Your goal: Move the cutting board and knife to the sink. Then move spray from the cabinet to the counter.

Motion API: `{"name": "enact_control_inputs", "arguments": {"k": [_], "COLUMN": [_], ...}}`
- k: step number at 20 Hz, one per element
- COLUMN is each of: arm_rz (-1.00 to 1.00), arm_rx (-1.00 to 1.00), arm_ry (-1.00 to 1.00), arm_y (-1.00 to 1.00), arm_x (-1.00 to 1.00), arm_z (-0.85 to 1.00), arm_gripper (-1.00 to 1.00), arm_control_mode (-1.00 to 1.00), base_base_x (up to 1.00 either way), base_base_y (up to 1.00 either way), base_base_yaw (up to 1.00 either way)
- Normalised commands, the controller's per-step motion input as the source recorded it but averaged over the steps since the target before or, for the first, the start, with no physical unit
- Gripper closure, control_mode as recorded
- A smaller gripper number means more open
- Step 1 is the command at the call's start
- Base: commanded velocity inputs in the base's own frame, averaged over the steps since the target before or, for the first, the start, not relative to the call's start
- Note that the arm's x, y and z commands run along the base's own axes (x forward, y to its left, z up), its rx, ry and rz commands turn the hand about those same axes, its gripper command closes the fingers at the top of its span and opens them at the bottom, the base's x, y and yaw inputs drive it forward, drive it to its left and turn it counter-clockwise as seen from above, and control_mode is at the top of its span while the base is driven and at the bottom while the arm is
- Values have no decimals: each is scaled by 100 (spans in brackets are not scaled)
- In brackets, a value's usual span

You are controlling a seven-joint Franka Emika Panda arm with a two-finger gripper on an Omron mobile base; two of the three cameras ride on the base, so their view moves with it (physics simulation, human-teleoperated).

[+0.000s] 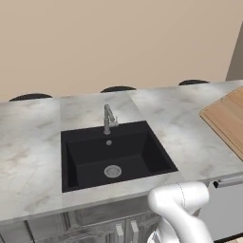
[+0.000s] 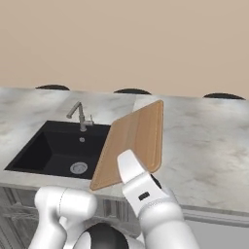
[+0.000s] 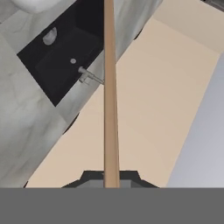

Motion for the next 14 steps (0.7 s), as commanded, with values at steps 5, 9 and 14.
{"name": "enact_control_inputs", "arguments": {"k": [5, 9, 14], "arm_rz": [0, 2, 3], "arm_rx": [-5, -13, -10], "arm_ry": [15, 53, 52], "arm_y": [17, 50, 54], "arm_x": [17, 54, 52], "arm_z": [-1, 0, 0], "arm_gripper": [100, 100, 100], "arm_control_mode": [-100, -100, -100], "base_base_x": [23, 0, 0], "base_base_y": [25, 0, 0], "base_base_yaw": [0, 0, 0]}}
